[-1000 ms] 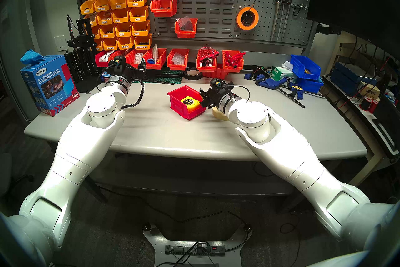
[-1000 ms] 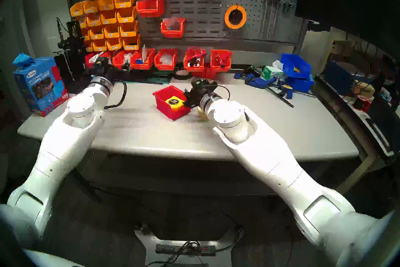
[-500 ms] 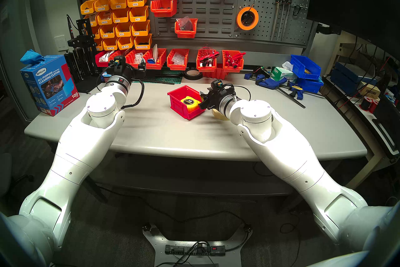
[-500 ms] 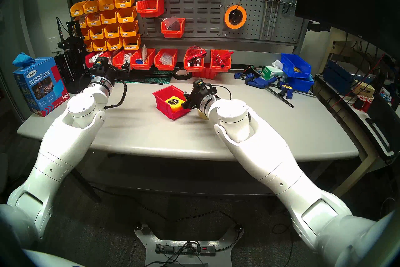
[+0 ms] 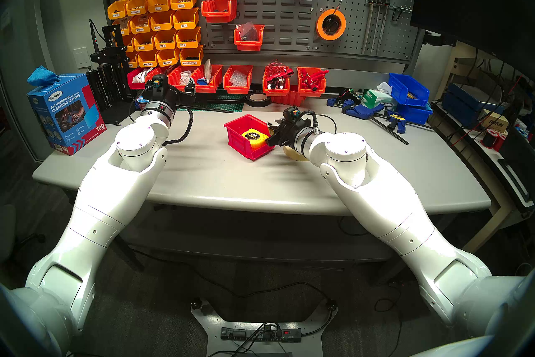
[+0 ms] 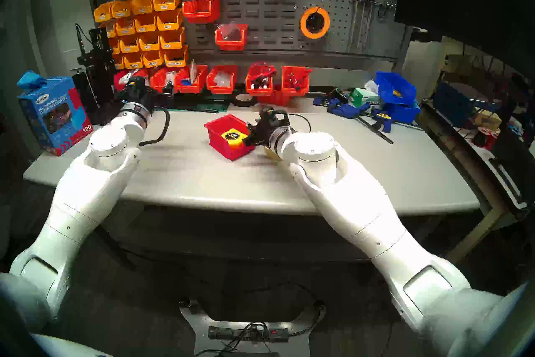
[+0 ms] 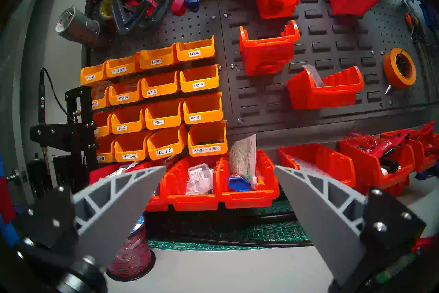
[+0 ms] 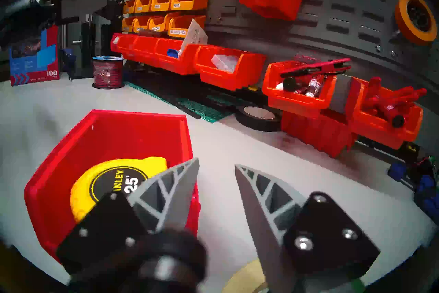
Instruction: Take out tools from the storage box
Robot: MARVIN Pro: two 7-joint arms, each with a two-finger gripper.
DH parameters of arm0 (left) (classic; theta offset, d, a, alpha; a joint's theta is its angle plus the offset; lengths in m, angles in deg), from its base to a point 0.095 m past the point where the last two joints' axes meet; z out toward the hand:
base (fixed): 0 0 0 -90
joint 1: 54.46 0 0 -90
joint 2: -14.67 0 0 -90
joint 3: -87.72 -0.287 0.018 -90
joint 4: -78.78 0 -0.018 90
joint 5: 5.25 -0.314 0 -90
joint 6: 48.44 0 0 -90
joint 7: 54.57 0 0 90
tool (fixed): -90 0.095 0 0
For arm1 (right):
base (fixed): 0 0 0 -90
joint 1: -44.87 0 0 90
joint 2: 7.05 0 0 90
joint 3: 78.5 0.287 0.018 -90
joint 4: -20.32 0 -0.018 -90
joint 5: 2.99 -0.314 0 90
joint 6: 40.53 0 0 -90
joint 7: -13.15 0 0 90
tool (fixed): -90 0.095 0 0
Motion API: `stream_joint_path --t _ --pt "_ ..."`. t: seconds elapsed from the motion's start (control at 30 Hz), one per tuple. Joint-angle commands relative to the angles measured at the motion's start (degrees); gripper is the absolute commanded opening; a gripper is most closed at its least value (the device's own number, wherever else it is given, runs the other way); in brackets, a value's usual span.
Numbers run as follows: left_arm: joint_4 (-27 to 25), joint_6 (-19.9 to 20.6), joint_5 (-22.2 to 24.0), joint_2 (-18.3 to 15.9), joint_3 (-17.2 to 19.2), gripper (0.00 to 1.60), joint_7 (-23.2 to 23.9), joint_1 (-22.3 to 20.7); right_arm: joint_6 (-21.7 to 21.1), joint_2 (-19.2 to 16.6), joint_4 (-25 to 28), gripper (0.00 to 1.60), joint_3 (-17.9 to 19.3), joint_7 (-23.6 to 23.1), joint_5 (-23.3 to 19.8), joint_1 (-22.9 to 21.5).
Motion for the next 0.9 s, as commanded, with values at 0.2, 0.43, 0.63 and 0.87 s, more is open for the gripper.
stream_joint_path --t 0.2,0.43,0.63,0.87 --pt "-0.44 -0.02 0.02 -0.13 0.41 1.60 0.02 -0.87 -0.11 -0.42 -2.46 0.78 -0.38 -1.46 -0.51 -0.50" --pt "-0.44 -0.02 0.02 -0.13 0.41 1.60 0.02 -0.87 -0.08 -0.50 -2.94 0.78 -0.30 -2.13 -0.96 -1.01" --pt "-0.44 -0.01 0.02 -0.13 0.41 1.60 0.02 -0.87 0.19 -0.47 -3.78 0.80 -0.38 -3.13 -1.09 -1.84" --pt "-0.44 -0.01 0.02 -0.13 0.41 1.60 0.02 -0.87 0.14 -0.75 -4.37 0.90 -0.46 -4.64 -1.39 -2.72"
